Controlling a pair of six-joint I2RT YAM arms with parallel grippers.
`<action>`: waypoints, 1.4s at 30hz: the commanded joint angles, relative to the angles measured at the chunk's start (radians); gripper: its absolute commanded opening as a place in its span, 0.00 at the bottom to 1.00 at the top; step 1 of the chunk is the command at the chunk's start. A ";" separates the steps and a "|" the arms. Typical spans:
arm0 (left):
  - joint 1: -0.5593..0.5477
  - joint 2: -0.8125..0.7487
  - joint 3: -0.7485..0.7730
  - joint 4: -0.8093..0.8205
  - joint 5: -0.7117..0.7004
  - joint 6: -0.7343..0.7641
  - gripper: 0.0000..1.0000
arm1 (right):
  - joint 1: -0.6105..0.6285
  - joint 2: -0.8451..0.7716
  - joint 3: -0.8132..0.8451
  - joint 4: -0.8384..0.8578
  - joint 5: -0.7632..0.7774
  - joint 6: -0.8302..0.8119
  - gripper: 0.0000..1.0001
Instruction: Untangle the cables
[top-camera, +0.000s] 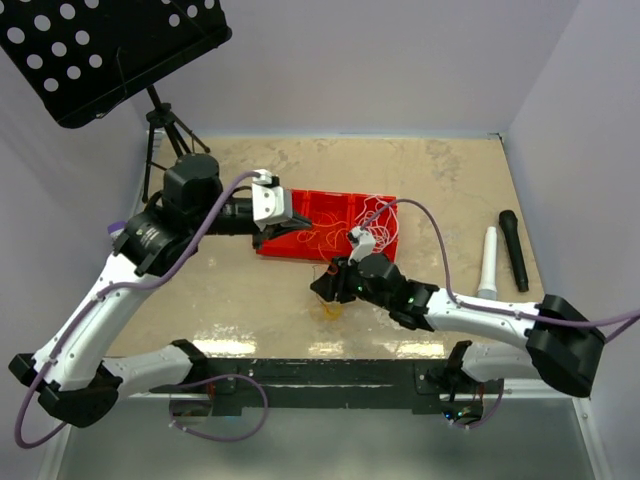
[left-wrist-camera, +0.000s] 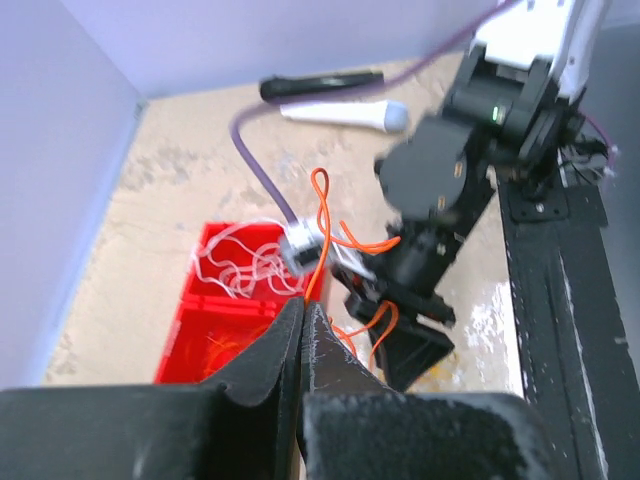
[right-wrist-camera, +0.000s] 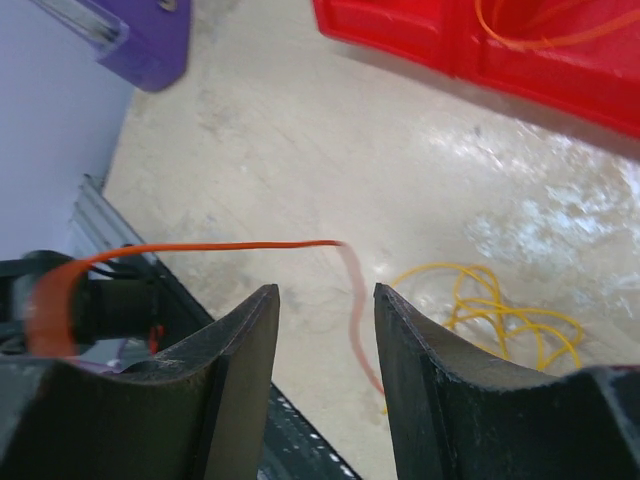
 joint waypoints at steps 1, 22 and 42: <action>0.001 -0.064 0.096 0.116 -0.008 -0.073 0.00 | 0.007 0.074 -0.047 0.090 0.028 0.033 0.47; 0.002 -0.183 0.134 0.888 -0.654 -0.028 0.00 | 0.071 0.260 -0.078 0.113 0.086 0.080 0.45; 0.002 -0.152 -0.327 0.931 -0.477 -0.169 0.00 | 0.074 -0.286 0.143 -0.302 0.344 0.073 0.45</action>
